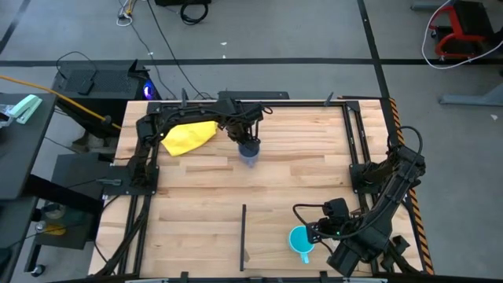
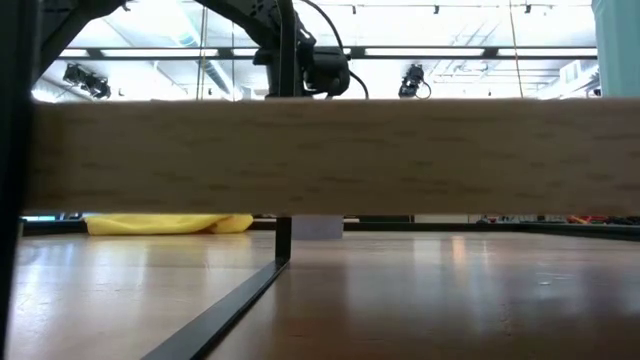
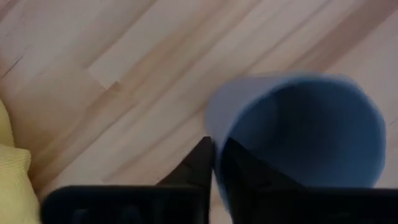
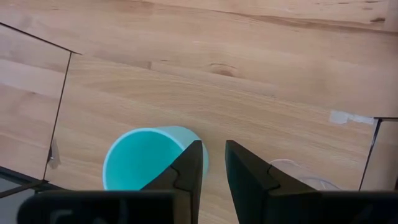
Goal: Stack small to large cups/mugs on shelf
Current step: Put the purple mug on the shelf
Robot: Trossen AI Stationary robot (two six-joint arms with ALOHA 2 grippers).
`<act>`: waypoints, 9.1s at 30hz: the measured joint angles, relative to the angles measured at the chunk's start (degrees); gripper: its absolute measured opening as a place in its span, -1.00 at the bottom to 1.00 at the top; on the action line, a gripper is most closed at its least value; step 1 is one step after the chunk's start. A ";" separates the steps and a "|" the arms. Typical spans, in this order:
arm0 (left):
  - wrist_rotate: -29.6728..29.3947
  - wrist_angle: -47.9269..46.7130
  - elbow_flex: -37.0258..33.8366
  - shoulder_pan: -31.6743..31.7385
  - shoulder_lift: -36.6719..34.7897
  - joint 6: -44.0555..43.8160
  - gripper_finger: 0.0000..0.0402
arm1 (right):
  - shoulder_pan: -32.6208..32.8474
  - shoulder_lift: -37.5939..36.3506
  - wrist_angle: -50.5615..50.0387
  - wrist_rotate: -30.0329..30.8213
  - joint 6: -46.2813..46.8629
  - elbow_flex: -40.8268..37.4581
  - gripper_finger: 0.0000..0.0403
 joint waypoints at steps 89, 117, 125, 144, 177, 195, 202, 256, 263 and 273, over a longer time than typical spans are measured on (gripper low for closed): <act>-1.33 -6.56 23.37 -39.87 3.91 -34.66 -0.92 | -8.27 -35.70 4.80 15.35 -19.82 -32.81 -0.97; -6.72 -4.25 23.41 -42.88 5.22 -39.28 -0.92 | -8.28 -34.73 11.62 18.18 -28.20 -32.81 -0.97; -6.69 -7.45 23.41 -42.87 5.22 -39.24 -0.92 | -8.25 -34.73 22.60 17.74 -39.81 -32.81 -0.98; -4.83 -8.58 23.45 -42.86 6.71 -38.16 -0.92 | -12.78 -24.35 53.14 -0.27 -60.59 -32.79 -0.84; -4.95 -4.97 23.41 -42.75 7.85 -36.86 -0.92 | -16.12 -14.48 64.04 -8.60 -67.52 -32.79 -0.67; -4.28 -2.98 23.41 -42.69 7.85 -34.57 -0.80 | -16.52 -14.23 64.45 -9.60 -68.64 -32.80 -0.67; -4.17 -2.79 23.41 -42.64 7.85 -34.51 -0.73 | -16.52 -14.23 64.39 -9.57 -69.02 -32.79 -0.67; -16.70 -30.24 30.76 -28.03 -2.21 -19.33 -0.75 | -20.47 -19.08 59.99 -14.67 -80.48 -28.96 -0.67; -17.07 -30.25 15.48 -24.47 -8.29 -21.70 -0.86 | -24.54 -19.02 58.70 -20.51 -86.22 -28.98 -0.67; -5.46 -16.03 -17.68 -23.91 -21.05 -31.12 -0.96 | -27.39 -18.48 59.24 -25.13 -92.35 -28.91 -0.67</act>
